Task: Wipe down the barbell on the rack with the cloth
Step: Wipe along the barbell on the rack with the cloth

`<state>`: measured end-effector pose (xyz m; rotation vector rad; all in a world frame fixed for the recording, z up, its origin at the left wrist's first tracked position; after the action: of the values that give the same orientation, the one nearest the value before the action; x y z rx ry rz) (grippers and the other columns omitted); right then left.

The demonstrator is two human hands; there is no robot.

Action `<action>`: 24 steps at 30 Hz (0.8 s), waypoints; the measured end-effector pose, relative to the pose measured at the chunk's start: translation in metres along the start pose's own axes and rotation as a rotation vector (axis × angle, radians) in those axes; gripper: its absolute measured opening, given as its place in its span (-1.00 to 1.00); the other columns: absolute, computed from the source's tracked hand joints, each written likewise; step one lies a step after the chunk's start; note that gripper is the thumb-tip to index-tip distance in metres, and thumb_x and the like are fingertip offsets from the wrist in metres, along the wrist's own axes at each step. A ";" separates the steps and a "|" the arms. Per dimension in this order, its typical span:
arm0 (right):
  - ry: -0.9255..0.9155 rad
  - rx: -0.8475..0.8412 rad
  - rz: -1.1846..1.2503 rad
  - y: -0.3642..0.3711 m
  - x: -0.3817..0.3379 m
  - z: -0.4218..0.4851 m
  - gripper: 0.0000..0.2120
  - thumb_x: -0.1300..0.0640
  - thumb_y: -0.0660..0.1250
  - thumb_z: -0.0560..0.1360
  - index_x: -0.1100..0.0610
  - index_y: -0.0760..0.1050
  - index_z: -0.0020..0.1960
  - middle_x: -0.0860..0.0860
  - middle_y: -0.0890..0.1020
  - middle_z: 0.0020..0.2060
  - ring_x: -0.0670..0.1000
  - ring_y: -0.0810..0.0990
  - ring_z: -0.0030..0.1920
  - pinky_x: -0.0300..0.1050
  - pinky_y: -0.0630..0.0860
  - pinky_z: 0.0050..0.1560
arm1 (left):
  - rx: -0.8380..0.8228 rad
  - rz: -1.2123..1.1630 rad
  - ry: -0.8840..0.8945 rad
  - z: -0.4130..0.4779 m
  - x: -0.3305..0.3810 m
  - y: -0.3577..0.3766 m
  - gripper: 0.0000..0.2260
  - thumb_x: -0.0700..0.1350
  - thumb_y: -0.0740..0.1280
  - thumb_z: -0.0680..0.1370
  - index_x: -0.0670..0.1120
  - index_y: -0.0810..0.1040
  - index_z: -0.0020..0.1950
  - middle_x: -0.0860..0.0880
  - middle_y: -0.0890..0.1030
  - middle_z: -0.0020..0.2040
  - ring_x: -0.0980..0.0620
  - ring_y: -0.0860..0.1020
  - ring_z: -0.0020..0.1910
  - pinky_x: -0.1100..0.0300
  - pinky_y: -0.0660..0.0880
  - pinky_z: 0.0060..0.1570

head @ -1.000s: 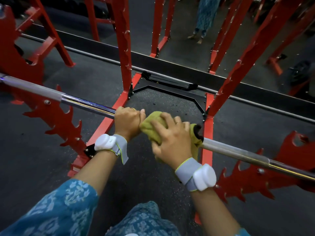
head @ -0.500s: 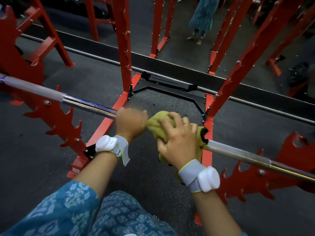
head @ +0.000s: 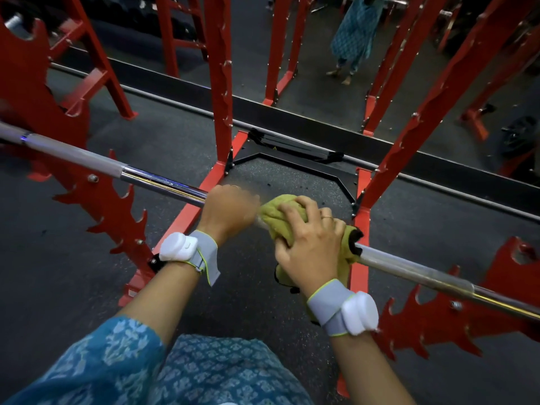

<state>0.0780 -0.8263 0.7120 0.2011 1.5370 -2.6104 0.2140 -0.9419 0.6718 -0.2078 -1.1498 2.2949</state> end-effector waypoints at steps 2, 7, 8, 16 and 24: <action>-0.123 -0.001 -0.017 0.006 -0.005 -0.005 -0.51 -0.01 0.33 0.17 -0.06 0.48 0.11 0.05 0.55 0.15 0.16 0.43 -0.07 -0.01 0.23 -0.13 | -0.008 0.029 -0.027 0.003 -0.013 -0.004 -0.57 0.01 0.15 0.47 -0.15 0.46 -0.55 -0.13 0.46 -0.57 -0.14 0.46 -0.56 0.17 0.35 -0.42; -0.262 0.012 -0.015 0.003 0.007 -0.028 -0.45 0.02 0.33 0.13 -0.09 0.38 0.12 0.02 0.55 0.18 0.16 0.43 -0.02 0.00 0.25 -0.08 | -0.011 0.029 -0.064 0.001 -0.033 -0.005 -0.51 -0.01 0.10 0.49 -0.18 0.50 -0.57 -0.14 0.47 -0.60 -0.11 0.46 -0.59 0.12 0.45 -0.25; -0.230 0.014 -0.019 0.001 0.009 -0.028 -0.47 0.01 0.28 0.14 -0.10 0.37 0.12 0.02 0.55 0.17 0.15 0.43 -0.03 -0.01 0.24 -0.09 | 0.001 0.051 -0.065 -0.001 -0.035 -0.004 -0.51 -0.02 0.10 0.49 -0.19 0.49 -0.58 -0.15 0.46 -0.61 -0.11 0.45 -0.62 0.15 0.43 -0.32; -0.045 0.029 0.002 0.007 -0.023 0.011 -0.53 0.02 0.38 0.11 0.00 0.55 0.03 0.05 0.58 0.05 0.19 0.50 -0.14 0.03 0.36 -0.18 | -0.010 0.144 -0.092 -0.001 -0.035 -0.002 -0.55 -0.07 0.09 0.44 -0.19 0.45 -0.62 -0.15 0.44 -0.63 -0.11 0.40 -0.67 0.26 0.32 -0.46; -0.282 0.018 0.004 0.013 -0.020 -0.010 -0.36 0.05 0.43 0.02 -0.07 0.41 0.11 0.02 0.57 0.14 0.20 0.49 -0.04 0.03 0.34 -0.11 | 0.022 0.140 -0.093 0.000 -0.033 -0.003 -0.54 -0.07 0.09 0.44 -0.18 0.44 -0.63 -0.14 0.46 -0.62 -0.09 0.41 -0.67 0.27 0.30 -0.48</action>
<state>0.1008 -0.8231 0.6996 -0.1565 1.4137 -2.5180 0.2428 -0.9583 0.6702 -0.1805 -1.1894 2.4618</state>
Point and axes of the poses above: each hand's wrist, its own z-axis towards the middle knuckle, its own y-axis out of the palm, x = y × z, the point moved 1 cm from there along z, towards the middle knuckle
